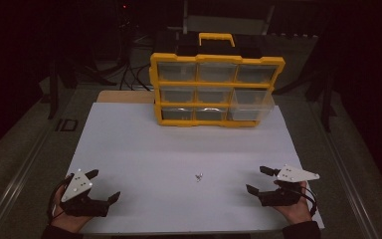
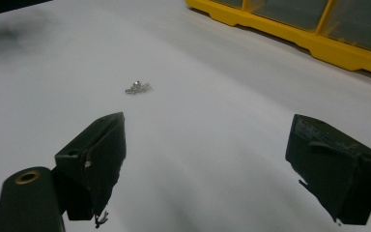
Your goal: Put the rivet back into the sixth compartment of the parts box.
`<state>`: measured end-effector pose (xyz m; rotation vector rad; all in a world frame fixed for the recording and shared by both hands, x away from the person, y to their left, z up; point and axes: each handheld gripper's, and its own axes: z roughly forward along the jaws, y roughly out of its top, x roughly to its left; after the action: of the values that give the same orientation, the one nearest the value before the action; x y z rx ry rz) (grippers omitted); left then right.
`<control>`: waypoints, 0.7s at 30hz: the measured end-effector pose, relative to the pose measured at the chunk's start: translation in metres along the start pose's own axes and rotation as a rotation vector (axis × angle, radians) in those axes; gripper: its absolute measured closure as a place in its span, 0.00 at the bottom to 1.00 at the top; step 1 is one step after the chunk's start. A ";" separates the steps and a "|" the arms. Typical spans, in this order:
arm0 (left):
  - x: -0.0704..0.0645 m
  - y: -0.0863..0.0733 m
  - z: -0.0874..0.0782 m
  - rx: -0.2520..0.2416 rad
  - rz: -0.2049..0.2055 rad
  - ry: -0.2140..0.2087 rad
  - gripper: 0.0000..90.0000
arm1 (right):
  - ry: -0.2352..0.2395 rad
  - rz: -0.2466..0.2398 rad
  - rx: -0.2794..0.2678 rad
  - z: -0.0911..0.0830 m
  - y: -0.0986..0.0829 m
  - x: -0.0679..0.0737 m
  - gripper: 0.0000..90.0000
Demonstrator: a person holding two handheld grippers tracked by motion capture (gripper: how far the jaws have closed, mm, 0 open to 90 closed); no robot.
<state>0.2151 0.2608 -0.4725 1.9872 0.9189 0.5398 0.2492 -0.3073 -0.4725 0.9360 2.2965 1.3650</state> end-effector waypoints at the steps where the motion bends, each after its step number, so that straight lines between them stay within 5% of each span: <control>1: 0.001 -0.001 0.000 -0.007 -0.006 -0.006 0.01 | 0.003 0.008 -0.003 0.000 -0.001 0.000 0.16; 14: 0.003 -0.001 0.005 -0.005 -0.021 0.020 0.00 | -0.005 0.003 0.043 0.010 0.006 0.000 0.16; 21: 0.001 -0.001 0.006 -0.006 -0.020 0.023 0.00 | -0.008 -0.036 0.069 0.010 0.027 0.002 0.15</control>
<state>0.2191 0.2589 -0.4767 1.9681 0.9494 0.5548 0.2636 -0.2904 -0.4545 0.9143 2.3565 1.2717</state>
